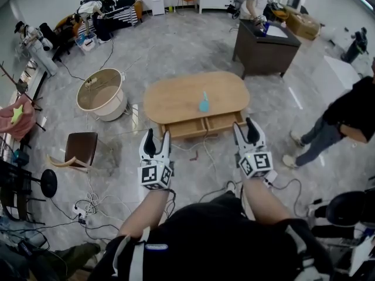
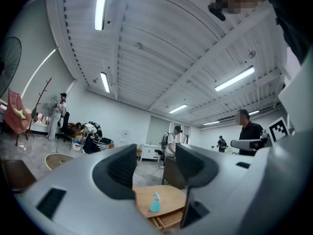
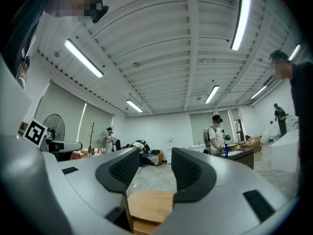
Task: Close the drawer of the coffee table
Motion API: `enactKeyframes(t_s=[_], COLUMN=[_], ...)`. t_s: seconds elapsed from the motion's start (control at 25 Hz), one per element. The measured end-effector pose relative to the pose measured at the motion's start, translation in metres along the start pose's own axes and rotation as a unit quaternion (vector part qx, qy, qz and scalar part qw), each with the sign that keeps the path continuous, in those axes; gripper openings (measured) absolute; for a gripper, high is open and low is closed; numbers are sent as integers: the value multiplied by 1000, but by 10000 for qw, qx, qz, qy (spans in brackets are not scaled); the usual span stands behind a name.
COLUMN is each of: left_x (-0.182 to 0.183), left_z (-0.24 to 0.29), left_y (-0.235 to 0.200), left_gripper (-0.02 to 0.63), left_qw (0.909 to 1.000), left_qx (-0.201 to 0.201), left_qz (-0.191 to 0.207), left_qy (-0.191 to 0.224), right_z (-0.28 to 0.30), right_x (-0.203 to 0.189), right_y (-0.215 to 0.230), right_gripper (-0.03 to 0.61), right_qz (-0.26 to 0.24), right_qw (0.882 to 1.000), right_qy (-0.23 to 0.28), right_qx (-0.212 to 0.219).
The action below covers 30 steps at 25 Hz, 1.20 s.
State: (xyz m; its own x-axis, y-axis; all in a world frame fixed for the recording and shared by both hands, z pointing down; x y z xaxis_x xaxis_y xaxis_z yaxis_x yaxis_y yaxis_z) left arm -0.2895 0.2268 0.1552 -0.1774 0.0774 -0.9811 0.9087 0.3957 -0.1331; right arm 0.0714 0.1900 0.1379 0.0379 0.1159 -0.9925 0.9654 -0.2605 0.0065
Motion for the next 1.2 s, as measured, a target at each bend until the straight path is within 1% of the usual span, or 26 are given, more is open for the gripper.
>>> enactKeyframes(t_s=[0.2, 0.32, 0.4, 0.56, 0.72, 0.84, 1.04, 1.2], left_x=[-3, -7, -12, -32, -52, -67, -93, -114], left_z=[24, 42, 56, 94, 134, 163, 208, 237], left_y=[4, 17, 27, 50, 80, 99, 125, 139], left_gripper=[232, 232, 232, 232, 232, 232, 232, 232], left_qw=[9999, 9998, 9998, 9997, 9996, 9995, 9988, 9978], left_qx=[139, 168, 177, 232, 232, 287, 415, 600], left_qz=[3, 46, 85, -11, 100, 74, 26, 28], left_qy=[-13, -37, -48, -87, -89, -132, -253, -297], right_z=[24, 34, 40, 54, 64, 73, 94, 110], right_x=[-2, 1, -6, -22, -41, -52, -61, -77], right_y=[20, 38, 56, 101, 150, 180, 223, 256], right_gripper=[184, 184, 184, 184, 184, 184, 184, 184], right_qz=[40, 118, 57, 144, 312, 405, 324, 383], right_qw=[9999, 9999, 9999, 9999, 9995, 9990, 9990, 9984], right_qy=[-15, 11, 67, -21, -80, -179, -258, -371], right_qx=[99, 74, 114, 71, 18, 67, 168, 198])
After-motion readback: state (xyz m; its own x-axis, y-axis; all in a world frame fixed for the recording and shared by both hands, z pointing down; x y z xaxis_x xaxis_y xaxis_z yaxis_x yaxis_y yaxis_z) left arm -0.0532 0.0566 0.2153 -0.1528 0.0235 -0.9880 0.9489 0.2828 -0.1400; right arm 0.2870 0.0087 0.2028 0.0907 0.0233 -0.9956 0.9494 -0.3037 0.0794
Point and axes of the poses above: the fingertips, and each gripper's own axes: z forward along the fingers, y to its right, x out of its top, the point moved 10 cm from there along -z, backward along the fingers, and after that the axes turned 10 degrees about -x, right-handed, at the moved point
